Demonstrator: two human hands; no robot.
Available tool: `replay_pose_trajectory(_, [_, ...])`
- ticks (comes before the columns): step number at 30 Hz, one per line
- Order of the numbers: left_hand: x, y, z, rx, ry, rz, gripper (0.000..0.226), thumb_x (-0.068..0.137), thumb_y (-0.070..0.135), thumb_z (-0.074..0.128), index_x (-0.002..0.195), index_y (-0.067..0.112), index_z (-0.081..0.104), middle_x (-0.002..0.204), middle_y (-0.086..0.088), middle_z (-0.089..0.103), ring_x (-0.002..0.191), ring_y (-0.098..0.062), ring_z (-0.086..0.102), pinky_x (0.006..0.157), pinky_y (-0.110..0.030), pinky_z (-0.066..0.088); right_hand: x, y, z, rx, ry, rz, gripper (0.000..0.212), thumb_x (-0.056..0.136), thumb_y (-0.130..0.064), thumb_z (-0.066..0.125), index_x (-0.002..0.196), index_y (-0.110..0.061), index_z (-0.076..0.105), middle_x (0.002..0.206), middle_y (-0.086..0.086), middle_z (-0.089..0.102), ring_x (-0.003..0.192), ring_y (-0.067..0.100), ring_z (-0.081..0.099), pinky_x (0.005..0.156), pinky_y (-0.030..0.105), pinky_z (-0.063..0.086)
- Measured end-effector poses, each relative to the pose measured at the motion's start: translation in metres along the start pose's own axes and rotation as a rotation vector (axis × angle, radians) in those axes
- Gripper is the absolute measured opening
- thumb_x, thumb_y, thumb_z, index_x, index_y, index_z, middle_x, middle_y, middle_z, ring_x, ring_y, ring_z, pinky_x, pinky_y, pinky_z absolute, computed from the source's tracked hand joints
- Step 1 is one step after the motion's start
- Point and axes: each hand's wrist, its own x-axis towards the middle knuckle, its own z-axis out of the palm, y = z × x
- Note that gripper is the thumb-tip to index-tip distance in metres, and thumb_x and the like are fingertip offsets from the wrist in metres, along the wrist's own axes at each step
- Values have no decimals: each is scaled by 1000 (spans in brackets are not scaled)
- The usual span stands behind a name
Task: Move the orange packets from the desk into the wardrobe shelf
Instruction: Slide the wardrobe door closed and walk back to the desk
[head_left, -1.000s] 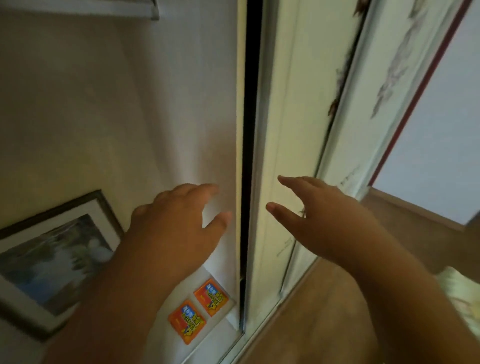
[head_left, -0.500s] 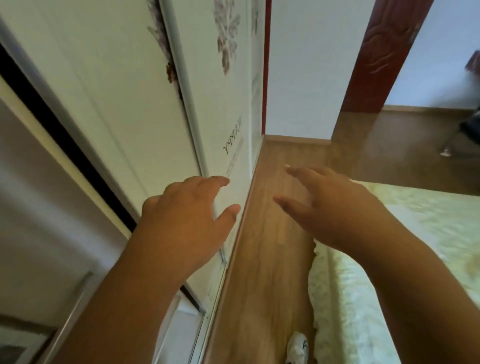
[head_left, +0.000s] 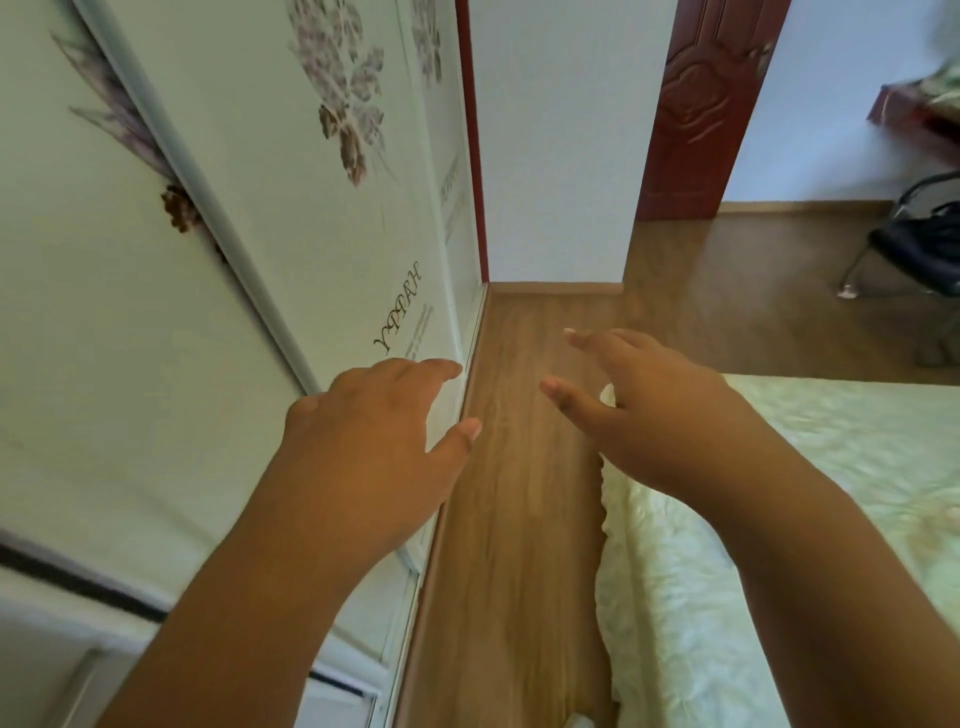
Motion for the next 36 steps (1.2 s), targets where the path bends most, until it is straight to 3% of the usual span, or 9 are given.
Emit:
replay_pose_trajectory(4, [43, 20, 3, -16, 4, 2, 59, 95, 68, 34, 150, 49, 28, 156, 19, 39, 143, -11, 37, 114, -44, 33, 38, 28, -17, -36, 10, 10, 71, 98, -70, 38, 160, -37, 30, 166, -8, 37, 146, 20, 47, 120, 50, 39])
replay_pose_trajectory(11, [116, 52, 13, -49, -26, 32, 59, 96, 66, 35, 151, 49, 27, 157, 18, 38, 143, -11, 38, 114, -42, 35, 92, 70, -34, -55, 10, 61, 69, 97, -71, 39, 158, -40, 33, 163, -12, 41, 135, 16, 56, 117, 48, 43])
replay_pose_trajectory(19, [217, 56, 36, -61, -94, 132, 60, 94, 68, 35, 151, 50, 27, 156, 16, 40, 143, -14, 38, 113, -45, 36, 160, 101, -24, -79, -24, 209, 68, 97, -71, 41, 157, -40, 34, 162, -13, 41, 143, 15, 48, 115, 44, 41])
replay_pose_trajectory(28, [366, 18, 35, -42, -64, 249, 60, 97, 66, 36, 153, 45, 29, 156, 14, 43, 141, -16, 43, 111, -44, 38, 285, 75, -26, -111, 42, 297, 66, 96, -71, 43, 156, -43, 33, 162, -16, 40, 143, 14, 48, 118, 45, 39])
replay_pose_trajectory(36, [458, -15, 37, -40, -141, 256, 60, 98, 65, 37, 153, 44, 28, 158, 13, 39, 144, -17, 39, 113, -45, 36, 376, 53, -13, -47, 71, 300, 62, 97, -69, 46, 152, -42, 39, 158, -16, 46, 123, 9, 62, 110, 40, 49])
